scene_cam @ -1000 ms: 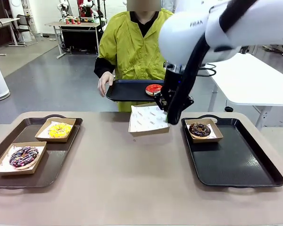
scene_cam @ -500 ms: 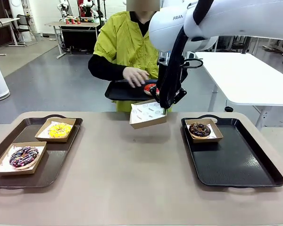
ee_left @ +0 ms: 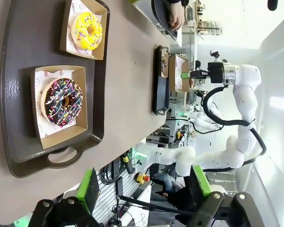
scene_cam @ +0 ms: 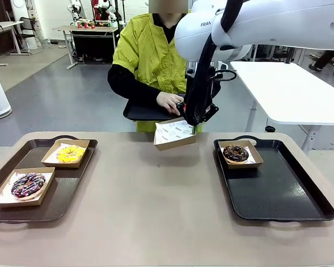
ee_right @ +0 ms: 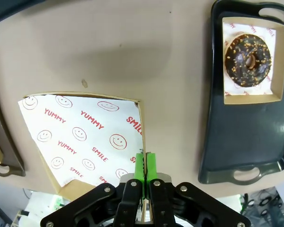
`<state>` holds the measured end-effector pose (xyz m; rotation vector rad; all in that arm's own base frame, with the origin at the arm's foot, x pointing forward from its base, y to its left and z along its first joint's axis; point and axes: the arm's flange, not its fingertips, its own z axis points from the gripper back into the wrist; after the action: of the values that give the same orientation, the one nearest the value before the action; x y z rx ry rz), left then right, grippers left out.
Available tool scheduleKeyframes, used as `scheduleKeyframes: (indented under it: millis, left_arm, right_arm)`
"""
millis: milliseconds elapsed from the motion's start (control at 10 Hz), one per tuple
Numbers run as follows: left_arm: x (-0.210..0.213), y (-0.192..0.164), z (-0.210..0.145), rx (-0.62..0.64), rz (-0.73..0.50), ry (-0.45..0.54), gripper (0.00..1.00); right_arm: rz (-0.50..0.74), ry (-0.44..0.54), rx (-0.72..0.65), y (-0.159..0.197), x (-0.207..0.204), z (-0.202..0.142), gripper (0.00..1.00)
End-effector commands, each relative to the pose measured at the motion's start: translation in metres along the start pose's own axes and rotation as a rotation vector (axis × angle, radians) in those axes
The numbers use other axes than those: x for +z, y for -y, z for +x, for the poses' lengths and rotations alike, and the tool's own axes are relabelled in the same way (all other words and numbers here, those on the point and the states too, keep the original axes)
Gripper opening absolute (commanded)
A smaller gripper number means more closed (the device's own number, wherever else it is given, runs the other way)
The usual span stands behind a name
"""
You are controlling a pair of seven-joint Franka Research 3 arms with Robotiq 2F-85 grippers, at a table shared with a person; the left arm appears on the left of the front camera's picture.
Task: Individually package the donuts and arrange them on the tray.
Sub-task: Place the picked Paper togo box on the Handle tray while simultaneously picking up another Paper togo box from the table with the other hand, then place the picked Paper togo box on the Handle tray.
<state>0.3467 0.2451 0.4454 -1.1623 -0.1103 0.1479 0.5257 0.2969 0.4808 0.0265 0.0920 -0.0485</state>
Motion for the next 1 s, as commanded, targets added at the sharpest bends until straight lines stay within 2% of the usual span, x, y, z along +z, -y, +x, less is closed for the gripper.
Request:
scheduleKeyframes:
  millis: [0, 900]
  left_arm:
    - [0.0022, 0.0016, -0.0007, -0.004, -0.001, 0.011, 1.0]
    - [0.0022, 0.0016, -0.0007, -0.004, -0.001, 0.011, 1.0]
  right_arm:
    - [0.0, 0.001, -0.005, 0.0019, 0.0017, -0.0039, 0.0]
    - [0.0, 0.001, -0.005, 0.0019, 0.0017, -0.0039, 0.0]
